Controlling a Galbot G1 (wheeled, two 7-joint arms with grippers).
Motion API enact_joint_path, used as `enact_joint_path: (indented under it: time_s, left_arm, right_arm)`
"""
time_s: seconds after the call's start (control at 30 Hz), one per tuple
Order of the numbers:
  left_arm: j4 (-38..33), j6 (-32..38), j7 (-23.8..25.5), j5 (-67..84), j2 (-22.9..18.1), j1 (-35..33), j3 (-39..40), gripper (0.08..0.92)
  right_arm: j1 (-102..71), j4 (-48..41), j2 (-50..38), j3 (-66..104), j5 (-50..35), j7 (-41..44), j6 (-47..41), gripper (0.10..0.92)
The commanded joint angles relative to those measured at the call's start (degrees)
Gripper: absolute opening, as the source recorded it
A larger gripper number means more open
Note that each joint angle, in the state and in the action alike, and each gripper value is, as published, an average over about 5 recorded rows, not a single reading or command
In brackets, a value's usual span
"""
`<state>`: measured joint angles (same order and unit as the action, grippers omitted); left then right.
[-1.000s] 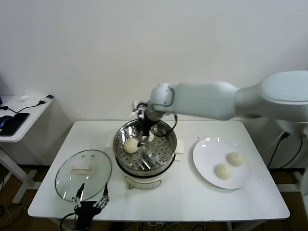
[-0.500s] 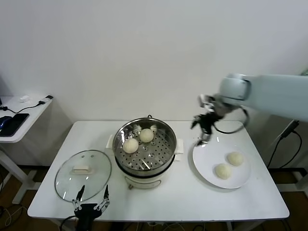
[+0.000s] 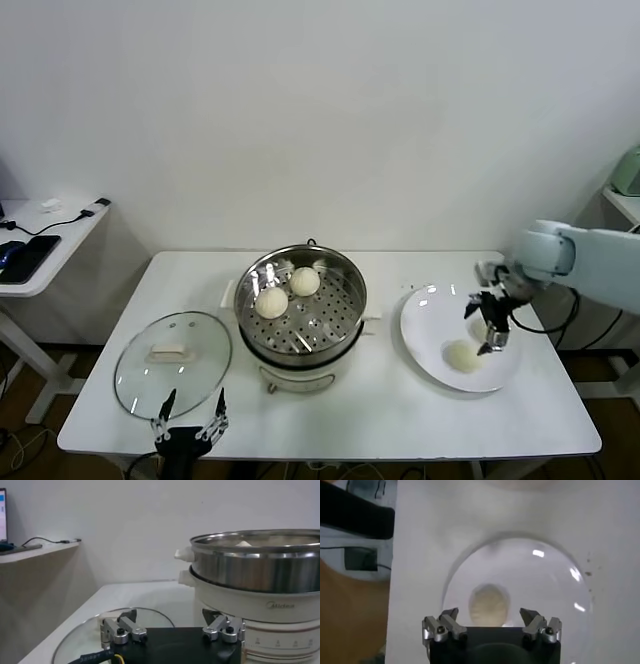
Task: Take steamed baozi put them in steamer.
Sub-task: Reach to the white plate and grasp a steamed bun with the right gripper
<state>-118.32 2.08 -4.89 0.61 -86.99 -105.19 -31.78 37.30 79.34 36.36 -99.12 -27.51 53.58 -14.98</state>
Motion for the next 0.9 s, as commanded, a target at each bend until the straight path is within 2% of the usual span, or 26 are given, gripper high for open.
enact_joint_path:
  time_s: [0.03, 0.33, 0.7, 0.9]
  left_arm:
    - [0.93, -0.11, 0.01, -0.03, -0.15, 0.50, -0.28, 0.823]
    - [2.21, -0.42, -0.08, 1.05, -0.01, 1.68, -1.02, 0.823]
    - [2.93, -0.65, 0.10, 1.67, 0.62, 2.40, -1.20, 0.823]
    - [2.92, -0.62, 0.11, 1.66, 0.68, 2.29, -1.14, 0.823]
  right_arm:
    - [-13.22, -8.19, 1.88, 8.15, 6.58, -0.24, 0.19, 0.823]
    - [-16.75, -12.78, 7.51, 10.96, 5.83, -1.36, 0.05, 0.823]
    - [-16.30, -12.69, 7.94, 10.30, 5.43, -0.85, -0.24, 0.815]
    - [-15.10, -11.31, 7.32, 9.54, 5.04, -0.53, -0.38, 0.705]
